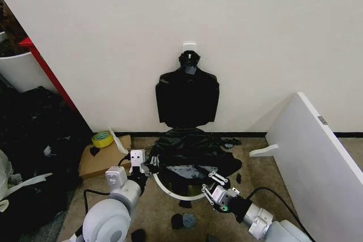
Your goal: Place the garbage bag over the trash bin.
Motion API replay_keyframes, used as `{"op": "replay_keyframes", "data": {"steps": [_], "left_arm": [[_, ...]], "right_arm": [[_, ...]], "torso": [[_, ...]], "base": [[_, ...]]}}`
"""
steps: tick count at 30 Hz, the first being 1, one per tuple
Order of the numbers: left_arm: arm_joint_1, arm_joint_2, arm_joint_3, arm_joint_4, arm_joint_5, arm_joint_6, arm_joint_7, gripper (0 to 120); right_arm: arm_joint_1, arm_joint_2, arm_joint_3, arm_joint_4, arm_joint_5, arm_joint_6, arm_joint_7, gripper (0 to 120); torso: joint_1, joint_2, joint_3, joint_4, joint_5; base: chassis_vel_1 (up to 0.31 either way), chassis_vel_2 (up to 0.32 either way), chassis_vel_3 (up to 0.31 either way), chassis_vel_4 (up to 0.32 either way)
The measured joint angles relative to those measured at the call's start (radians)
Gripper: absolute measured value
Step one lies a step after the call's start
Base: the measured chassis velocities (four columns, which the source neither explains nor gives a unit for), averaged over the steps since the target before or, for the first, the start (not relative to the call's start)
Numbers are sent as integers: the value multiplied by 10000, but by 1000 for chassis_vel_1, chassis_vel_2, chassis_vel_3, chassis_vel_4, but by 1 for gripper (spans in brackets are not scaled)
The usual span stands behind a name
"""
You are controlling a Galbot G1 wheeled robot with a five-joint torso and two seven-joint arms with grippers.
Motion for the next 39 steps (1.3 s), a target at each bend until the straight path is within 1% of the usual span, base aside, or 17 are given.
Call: {"op": "replay_keyframes", "data": {"steps": [1,7,9,10,11,12,16,17,19,23,25,31,33,37,39], "left_arm": [[-16,-41,-44,-11,-187,22,-60,5],[-67,-91,-278,62,-646,84,-232,5],[-139,-100,-395,139,-988,136,-392,5],[-149,-103,-406,144,-1032,146,-415,5],[-241,-105,-496,164,-1475,261,-611,5],[-282,-100,-538,164,-1657,313,-670,5],[-370,-40,-695,158,-2004,384,-763,5],[-397,15,-857,109,-2320,431,-869,5],[-404,38,-995,73,-2592,458,-956,5],[-407,58,-1129,63,-2740,473,-1000,5],[-414,96,-1224,64,-2813,477,-1029,5],[-471,90,-1274,-5,-3047,479,-1169,5],[-491,104,-1302,-122,-3198,531,-1230,5],[-492,153,-1401,-251,-3417,594,-1343,5],[-477,198,-1516,-375,-3650,681,-1436,5]], "right_arm": [[-80,-30,12,0,-36,86,35,0],[-668,-331,277,244,78,389,186,0],[-985,-423,373,387,105,585,151,0],[-1015,-427,380,397,104,604,141,0],[-1206,-434,404,431,64,730,70,0],[-1245,-420,403,419,53,782,58,0],[-1284,-366,408,294,44,974,26,0],[-1361,-362,415,263,58,1099,-24,0],[-1479,-383,414,263,93,1246,-175,0],[-1622,-393,370,286,154,1439,-399,0],[-1769,-385,315,289,267,1665,-740,0],[-1843,-272,158,93,190,1929,-1120,0],[-1714,-74,-37,-195,93,1966,-1125,0],[-1355,181,-254,-570,12,1928,-958,0],[-1011,363,-424,-889,-90,1778,-624,0]], "torso": [[0,0,0,0,1],[0,0,0,0,0],[0,0,0,0,-2],[0,0,0,0,-2],[0,0,0,-1,-1],[0,0,0,-1,-1],[0,0,0,-1,0],[0,0,0,2,1],[0,0,0,1,-1],[0,0,0,0,0],[0,0,0,0,-1],[0,0,0,0,-1],[0,0,0,-2,-2],[0,0,0,-1,1],[0,0,0,1,0]], "base": [[0,0,0,0],[0,0,0,0],[0,0,0,0],[0,0,0,0],[0,0,0,0],[0,0,0,0],[0,0,0,0],[0,0,0,0],[0,0,0,0],[0,0,0,0],[0,0,0,0],[0,0,0,0],[0,0,0,0],[0,0,0,0],[0,0,0,0]]}}
